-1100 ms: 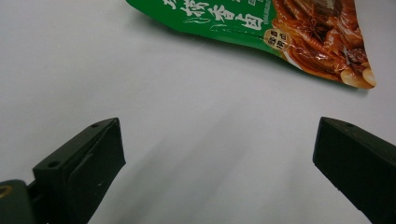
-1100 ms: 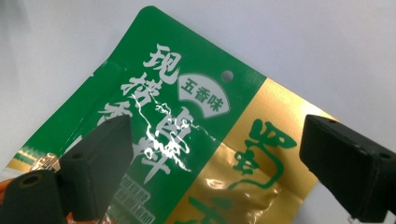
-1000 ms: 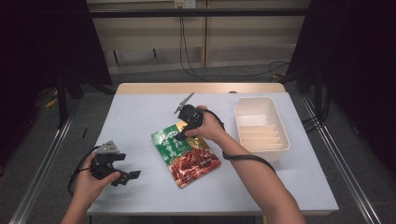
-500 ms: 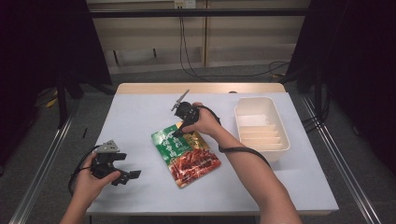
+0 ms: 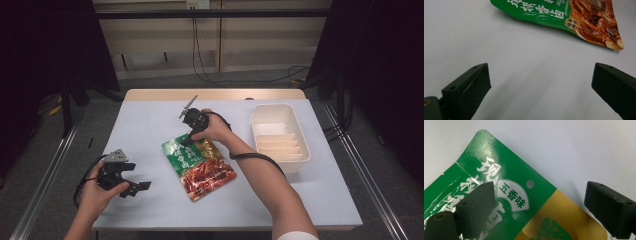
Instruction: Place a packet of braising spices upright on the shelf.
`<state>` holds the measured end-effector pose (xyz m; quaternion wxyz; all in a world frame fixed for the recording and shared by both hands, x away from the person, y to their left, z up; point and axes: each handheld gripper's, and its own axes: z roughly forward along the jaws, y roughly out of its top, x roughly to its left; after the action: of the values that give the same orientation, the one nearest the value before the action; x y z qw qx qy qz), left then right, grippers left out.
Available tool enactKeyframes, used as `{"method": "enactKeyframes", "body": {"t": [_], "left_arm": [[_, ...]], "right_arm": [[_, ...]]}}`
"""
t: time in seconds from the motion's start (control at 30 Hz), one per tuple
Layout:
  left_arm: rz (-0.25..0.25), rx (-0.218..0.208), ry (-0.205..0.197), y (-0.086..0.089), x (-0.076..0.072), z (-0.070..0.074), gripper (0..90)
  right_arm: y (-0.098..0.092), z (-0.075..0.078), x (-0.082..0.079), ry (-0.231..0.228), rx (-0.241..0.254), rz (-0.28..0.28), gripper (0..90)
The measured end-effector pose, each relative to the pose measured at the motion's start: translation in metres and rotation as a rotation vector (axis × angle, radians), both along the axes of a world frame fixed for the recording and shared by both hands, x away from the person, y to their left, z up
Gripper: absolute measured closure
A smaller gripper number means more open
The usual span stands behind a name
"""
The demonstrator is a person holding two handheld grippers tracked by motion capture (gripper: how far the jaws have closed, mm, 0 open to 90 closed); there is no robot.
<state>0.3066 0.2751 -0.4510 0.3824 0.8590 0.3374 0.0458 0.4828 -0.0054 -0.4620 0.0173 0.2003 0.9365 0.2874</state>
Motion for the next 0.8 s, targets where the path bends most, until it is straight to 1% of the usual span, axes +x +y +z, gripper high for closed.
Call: {"method": "enactKeyframes", "body": {"t": [0.03,0.07,0.1,0.13,0.17,0.23,0.3,0.5,0.53,0.57,0.6,0.63,0.67,0.73,0.77,0.8], "left_arm": [[-0.004,0.004,0.0,0.0,0.0,0.0,1.9],[-0.003,0.007,0.001,0.0,0.0,0.0,1.9],[0.0,-0.002,-0.011,-0.001,0.0,-0.001,1.9],[0.0,-0.002,-0.011,-0.001,0.0,-0.001,1.9],[-0.006,0.01,-0.007,-0.001,0.0,0.001,1.9],[0.001,-0.003,-0.015,-0.002,-0.001,0.001,1.9],[-0.005,0.011,-0.012,-0.001,-0.001,0.002,2.0],[0.001,0.011,-0.02,-0.001,-0.001,0.004,2.1],[0.006,0.001,-0.023,-0.001,-0.002,0.003,2.1],[0.008,0.0,-0.026,-0.001,-0.002,0.003,2.2],[0.004,0.008,-0.02,-0.001,-0.002,0.004,2.3],[0.004,0.008,-0.02,-0.001,-0.002,0.004,2.3],[0.002,0.009,-0.027,-0.001,-0.002,0.004,2.3],[-0.003,0.007,-0.019,-0.002,-0.002,0.005,2.3],[-0.003,0.007,-0.019,-0.002,-0.002,0.005,2.3],[-0.002,0.01,-0.02,-0.002,-0.002,0.005,2.3]], "right_arm": [[0.0,0.0,0.0,0.0,0.0,0.0,9.8],[0.0,0.0,0.001,0.009,0.006,0.013,12.1],[-0.001,0.0,0.001,0.013,0.011,0.02,12.3],[-0.001,0.0,0.001,0.013,0.011,0.02,12.3],[-0.001,0.0,0.0,0.015,0.008,0.02,12.3],[-0.003,0.0,0.001,0.02,0.016,0.034,13.1],[-0.004,0.003,0.0,0.025,0.028,0.025,13.6],[-0.008,0.013,-0.003,0.027,0.029,0.026,15.5],[-0.008,0.015,-0.004,0.024,0.024,0.034,16.0],[-0.008,0.018,-0.006,0.016,0.018,0.039,17.9],[-0.008,0.021,-0.007,0.028,0.007,0.045,21.0],[-0.008,0.021,-0.007,0.028,0.007,0.045,21.0],[-0.009,0.025,-0.009,0.033,-0.011,0.063,25.5],[-0.01,0.027,-0.012,0.044,-0.031,0.087,27.4],[-0.009,0.028,-0.013,0.06,-0.045,0.089,27.9],[-0.009,0.029,-0.015,0.062,-0.068,0.103,27.8]]}}
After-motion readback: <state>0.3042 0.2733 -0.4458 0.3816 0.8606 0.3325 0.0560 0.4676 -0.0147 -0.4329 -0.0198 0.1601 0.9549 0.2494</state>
